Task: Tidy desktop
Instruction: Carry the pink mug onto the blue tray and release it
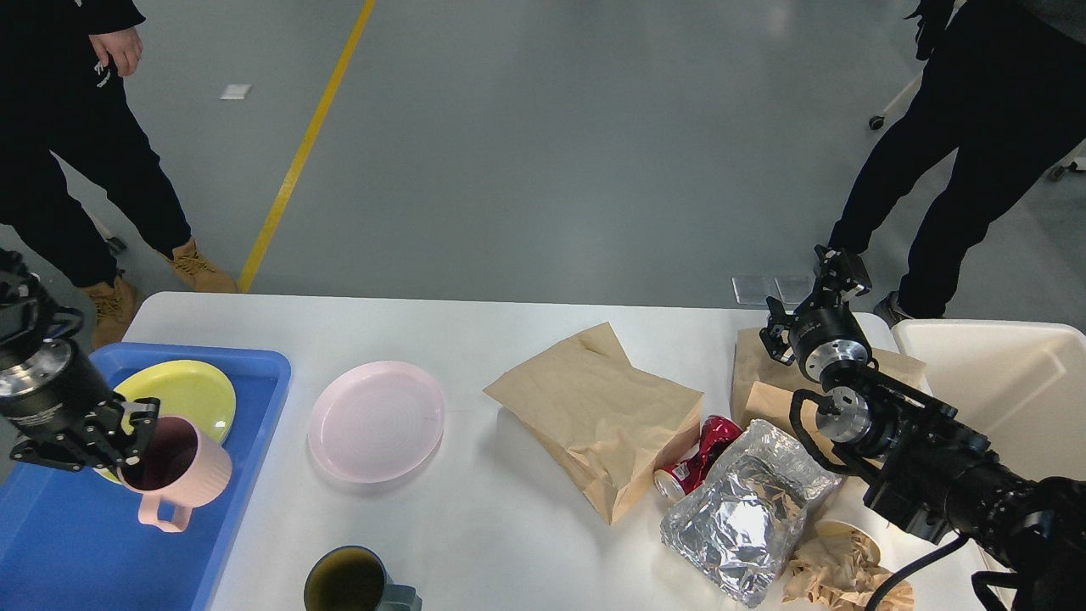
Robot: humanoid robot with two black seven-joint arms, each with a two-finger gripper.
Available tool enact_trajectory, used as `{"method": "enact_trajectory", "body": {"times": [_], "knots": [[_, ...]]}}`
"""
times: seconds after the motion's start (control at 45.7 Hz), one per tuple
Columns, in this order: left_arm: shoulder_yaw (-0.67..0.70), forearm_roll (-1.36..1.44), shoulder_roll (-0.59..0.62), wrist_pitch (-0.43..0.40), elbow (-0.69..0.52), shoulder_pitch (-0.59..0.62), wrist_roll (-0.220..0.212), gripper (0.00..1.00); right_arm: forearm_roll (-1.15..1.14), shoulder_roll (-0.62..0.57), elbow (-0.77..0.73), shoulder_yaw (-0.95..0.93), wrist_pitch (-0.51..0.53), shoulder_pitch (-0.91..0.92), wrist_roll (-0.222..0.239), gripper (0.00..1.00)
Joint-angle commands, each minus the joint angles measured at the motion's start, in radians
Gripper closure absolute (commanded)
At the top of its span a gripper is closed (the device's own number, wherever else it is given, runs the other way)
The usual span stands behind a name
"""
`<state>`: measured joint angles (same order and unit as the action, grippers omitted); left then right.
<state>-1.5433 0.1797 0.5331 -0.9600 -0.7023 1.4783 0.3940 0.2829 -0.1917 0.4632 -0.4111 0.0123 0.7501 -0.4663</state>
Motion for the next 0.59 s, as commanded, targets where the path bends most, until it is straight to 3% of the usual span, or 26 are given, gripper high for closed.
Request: {"method": "enact_trajectory", "body": {"times": [0.0,0.415,0.568], "knots": [[0.002,-0.002,0.064,0.000,0.018,-0.022,0.002,1.00,0.001,0.000,0.000,0.000,0.000,0.000,0.000,0.00],[0.038,-0.014,0.159,0.000,0.187,-0.237,0.016,1.00,-0.001,0.000,0.000,0.000,0.000,0.000,0.000,0.00],[0.039,-0.014,0.162,0.000,0.222,-0.256,0.017,1.00,0.001,0.000,0.000,0.000,0.000,0.000,0.000,0.00]]}}
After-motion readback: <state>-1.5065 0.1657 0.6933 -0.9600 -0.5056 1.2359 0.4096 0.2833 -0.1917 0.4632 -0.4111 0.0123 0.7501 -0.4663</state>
